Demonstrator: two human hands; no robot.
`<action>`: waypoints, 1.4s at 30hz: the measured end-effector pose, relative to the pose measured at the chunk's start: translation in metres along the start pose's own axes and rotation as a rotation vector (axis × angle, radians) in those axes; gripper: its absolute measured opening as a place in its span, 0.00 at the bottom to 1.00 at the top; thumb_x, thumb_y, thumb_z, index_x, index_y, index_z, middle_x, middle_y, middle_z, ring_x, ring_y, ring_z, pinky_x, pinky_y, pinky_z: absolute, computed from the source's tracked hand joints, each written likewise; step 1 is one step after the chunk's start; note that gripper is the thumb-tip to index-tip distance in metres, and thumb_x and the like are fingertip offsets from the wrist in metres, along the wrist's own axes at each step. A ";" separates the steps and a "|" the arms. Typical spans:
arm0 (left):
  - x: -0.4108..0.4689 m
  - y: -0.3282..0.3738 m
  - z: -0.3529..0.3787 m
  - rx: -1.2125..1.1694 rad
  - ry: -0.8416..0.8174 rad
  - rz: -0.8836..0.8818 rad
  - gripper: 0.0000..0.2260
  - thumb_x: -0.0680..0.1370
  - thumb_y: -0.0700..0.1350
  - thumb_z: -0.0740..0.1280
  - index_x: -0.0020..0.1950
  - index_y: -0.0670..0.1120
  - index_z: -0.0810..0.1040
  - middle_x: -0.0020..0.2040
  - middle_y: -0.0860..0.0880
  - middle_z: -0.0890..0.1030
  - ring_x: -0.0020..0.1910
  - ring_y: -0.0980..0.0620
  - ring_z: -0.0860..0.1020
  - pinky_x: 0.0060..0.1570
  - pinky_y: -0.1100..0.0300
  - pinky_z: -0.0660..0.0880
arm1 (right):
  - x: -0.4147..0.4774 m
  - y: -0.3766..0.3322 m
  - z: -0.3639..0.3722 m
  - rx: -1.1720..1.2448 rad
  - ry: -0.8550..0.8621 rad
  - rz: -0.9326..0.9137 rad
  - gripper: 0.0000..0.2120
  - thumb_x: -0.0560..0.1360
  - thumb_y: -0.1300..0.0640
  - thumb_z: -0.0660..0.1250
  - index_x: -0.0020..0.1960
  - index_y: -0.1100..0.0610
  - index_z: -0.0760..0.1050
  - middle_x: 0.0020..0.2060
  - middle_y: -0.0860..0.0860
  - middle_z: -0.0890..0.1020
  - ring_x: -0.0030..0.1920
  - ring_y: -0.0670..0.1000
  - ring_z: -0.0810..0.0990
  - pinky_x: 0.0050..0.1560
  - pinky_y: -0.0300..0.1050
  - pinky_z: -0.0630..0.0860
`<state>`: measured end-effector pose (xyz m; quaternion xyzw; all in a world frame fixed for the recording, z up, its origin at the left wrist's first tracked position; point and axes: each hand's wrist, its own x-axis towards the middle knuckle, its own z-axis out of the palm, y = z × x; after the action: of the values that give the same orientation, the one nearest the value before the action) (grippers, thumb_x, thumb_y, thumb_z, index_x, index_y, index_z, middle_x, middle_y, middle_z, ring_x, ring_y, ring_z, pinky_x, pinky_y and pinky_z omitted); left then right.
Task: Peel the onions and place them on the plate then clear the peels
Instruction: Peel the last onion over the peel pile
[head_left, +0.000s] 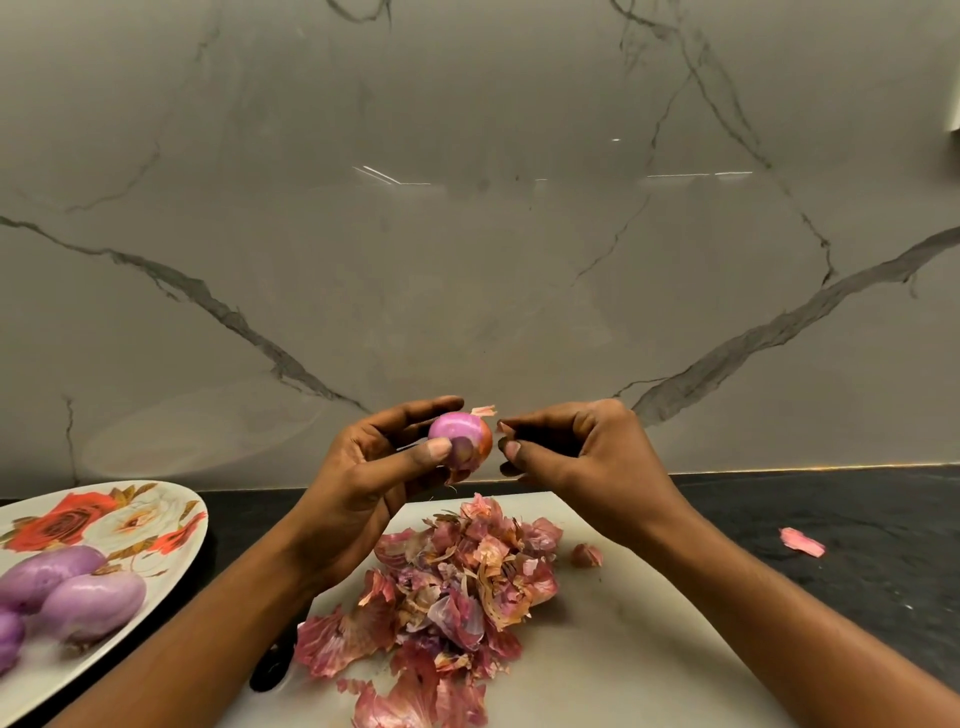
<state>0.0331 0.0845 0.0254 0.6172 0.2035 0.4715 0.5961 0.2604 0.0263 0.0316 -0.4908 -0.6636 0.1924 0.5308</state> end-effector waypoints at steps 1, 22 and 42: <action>0.000 0.000 0.001 0.014 0.008 0.000 0.20 0.76 0.39 0.76 0.68 0.44 0.82 0.65 0.42 0.84 0.64 0.40 0.83 0.59 0.53 0.83 | 0.000 -0.002 0.000 0.043 -0.013 -0.010 0.13 0.77 0.58 0.76 0.61 0.56 0.85 0.48 0.49 0.89 0.46 0.47 0.89 0.47 0.44 0.86; 0.001 0.000 0.002 -0.097 -0.034 -0.079 0.20 0.76 0.42 0.72 0.68 0.43 0.82 0.66 0.36 0.82 0.62 0.31 0.82 0.57 0.49 0.84 | -0.001 0.003 0.002 -0.075 0.082 -0.060 0.10 0.80 0.57 0.73 0.60 0.58 0.86 0.48 0.50 0.89 0.45 0.44 0.88 0.49 0.46 0.87; -0.004 0.004 0.011 0.027 -0.017 -0.119 0.17 0.78 0.42 0.67 0.66 0.39 0.81 0.59 0.37 0.86 0.57 0.37 0.86 0.51 0.56 0.85 | -0.004 -0.005 0.001 0.106 -0.114 -0.043 0.22 0.72 0.59 0.81 0.64 0.54 0.84 0.53 0.48 0.89 0.53 0.45 0.88 0.55 0.44 0.85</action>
<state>0.0393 0.0743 0.0293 0.6158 0.2411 0.4272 0.6166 0.2575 0.0212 0.0329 -0.4361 -0.6919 0.2435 0.5214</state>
